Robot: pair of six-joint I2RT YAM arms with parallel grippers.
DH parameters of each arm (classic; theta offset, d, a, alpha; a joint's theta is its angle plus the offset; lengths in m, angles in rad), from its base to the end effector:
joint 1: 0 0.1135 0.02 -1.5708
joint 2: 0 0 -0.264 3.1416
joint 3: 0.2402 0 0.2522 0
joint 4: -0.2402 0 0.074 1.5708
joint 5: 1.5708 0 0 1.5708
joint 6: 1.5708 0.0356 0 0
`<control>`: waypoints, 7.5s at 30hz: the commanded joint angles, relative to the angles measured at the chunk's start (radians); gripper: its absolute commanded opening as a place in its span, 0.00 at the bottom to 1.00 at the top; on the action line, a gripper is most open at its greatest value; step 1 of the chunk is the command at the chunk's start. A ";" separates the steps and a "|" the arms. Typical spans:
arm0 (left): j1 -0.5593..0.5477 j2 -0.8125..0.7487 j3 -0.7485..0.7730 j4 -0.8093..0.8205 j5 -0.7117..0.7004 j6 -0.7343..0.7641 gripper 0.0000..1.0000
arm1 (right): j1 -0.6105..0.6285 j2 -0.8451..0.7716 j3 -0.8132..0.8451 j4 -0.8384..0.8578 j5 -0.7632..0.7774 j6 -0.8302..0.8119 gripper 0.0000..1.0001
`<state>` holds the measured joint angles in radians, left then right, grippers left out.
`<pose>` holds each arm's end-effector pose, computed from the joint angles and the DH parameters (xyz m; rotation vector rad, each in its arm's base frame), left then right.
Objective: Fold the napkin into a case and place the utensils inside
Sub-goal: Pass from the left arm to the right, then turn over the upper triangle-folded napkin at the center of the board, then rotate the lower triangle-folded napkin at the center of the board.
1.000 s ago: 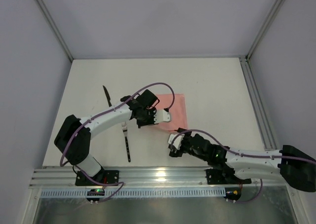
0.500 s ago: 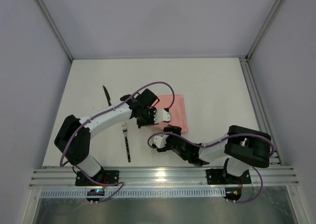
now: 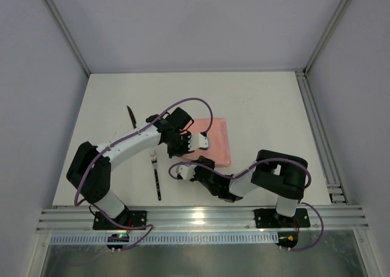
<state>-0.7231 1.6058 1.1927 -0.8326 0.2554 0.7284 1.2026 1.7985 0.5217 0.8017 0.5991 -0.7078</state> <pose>0.2282 -0.2134 0.2312 1.8991 2.0517 -0.3577 0.1267 0.2726 0.1063 -1.3695 1.4153 -0.2904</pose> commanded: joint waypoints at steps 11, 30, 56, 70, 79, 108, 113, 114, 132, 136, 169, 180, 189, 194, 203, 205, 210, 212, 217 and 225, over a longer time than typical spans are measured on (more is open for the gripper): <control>0.030 -0.030 0.041 -0.076 0.061 0.014 0.17 | 0.005 -0.096 0.043 -0.266 -0.074 0.126 0.04; 0.436 -0.190 0.168 -0.046 0.193 -0.288 0.50 | -0.026 -0.315 0.239 -0.772 -0.381 0.260 0.04; 0.691 -0.098 0.301 -0.079 0.225 -0.379 0.50 | -0.592 -0.147 0.572 -0.776 -1.493 1.151 0.04; 0.573 0.075 0.325 -0.138 0.121 -0.348 0.50 | -0.942 0.117 0.190 -0.187 -1.400 1.535 0.04; 0.104 -0.026 0.053 -0.017 -0.025 -0.167 0.53 | -0.943 0.110 0.141 -0.177 -1.351 1.532 0.04; -0.085 0.338 0.235 0.446 -0.190 -0.474 0.48 | -0.943 0.094 0.077 -0.154 -1.322 1.515 0.04; -0.085 0.361 0.303 0.466 -0.358 -0.365 0.48 | -0.942 0.094 0.072 -0.160 -1.317 1.502 0.04; -0.085 0.391 0.312 0.486 -0.404 -0.348 0.48 | -0.942 0.093 0.069 -0.160 -1.315 1.502 0.04; 0.037 0.336 0.533 0.221 -0.259 -0.437 0.56 | -0.917 0.012 0.031 -0.194 -1.221 1.521 0.38; 0.164 0.260 0.449 0.164 -0.219 -0.472 0.56 | -0.905 -0.106 0.006 -0.300 -1.091 1.483 0.80; 0.363 0.410 0.289 0.237 -0.127 -0.575 0.48 | -0.920 0.028 0.514 -0.765 -0.926 1.108 0.43; 0.366 0.408 0.295 0.276 -0.093 -0.564 0.29 | -0.922 0.059 0.551 -0.794 -0.885 1.094 0.43; 0.341 0.514 0.463 0.256 -0.076 -0.477 0.06 | -0.943 -0.088 0.477 -0.877 -0.863 1.062 0.47; 0.258 0.660 0.681 0.159 -0.073 -0.370 0.00 | -0.986 -0.289 0.302 -0.898 -0.880 1.079 0.50; -0.017 0.801 0.909 0.150 -0.111 -0.175 0.23 | -1.121 -0.686 0.080 -1.013 -0.871 1.096 0.57; -0.053 0.777 0.912 0.197 -0.169 -0.164 0.41 | -1.129 -0.699 0.058 -1.033 -0.874 1.087 0.57; -0.067 0.660 0.941 0.172 -0.182 -0.227 0.62 | -1.152 -0.642 0.041 -0.997 -0.924 1.093 0.48; -0.067 0.536 0.886 0.142 -0.173 -0.254 0.63 | -1.152 -0.620 0.043 -0.986 -0.950 1.093 0.43; -0.075 0.252 0.503 0.073 -0.056 -0.296 0.61 | -1.152 -0.628 -0.006 -0.987 -0.967 1.099 0.41; -0.300 0.060 0.065 0.188 -0.169 -0.273 0.57 | -1.150 -0.717 -0.058 -1.049 -0.970 1.108 0.41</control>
<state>-0.9382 1.6154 1.3609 -0.6918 0.1242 0.4530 0.0547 1.1370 0.4732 -0.2264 -0.3622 0.3893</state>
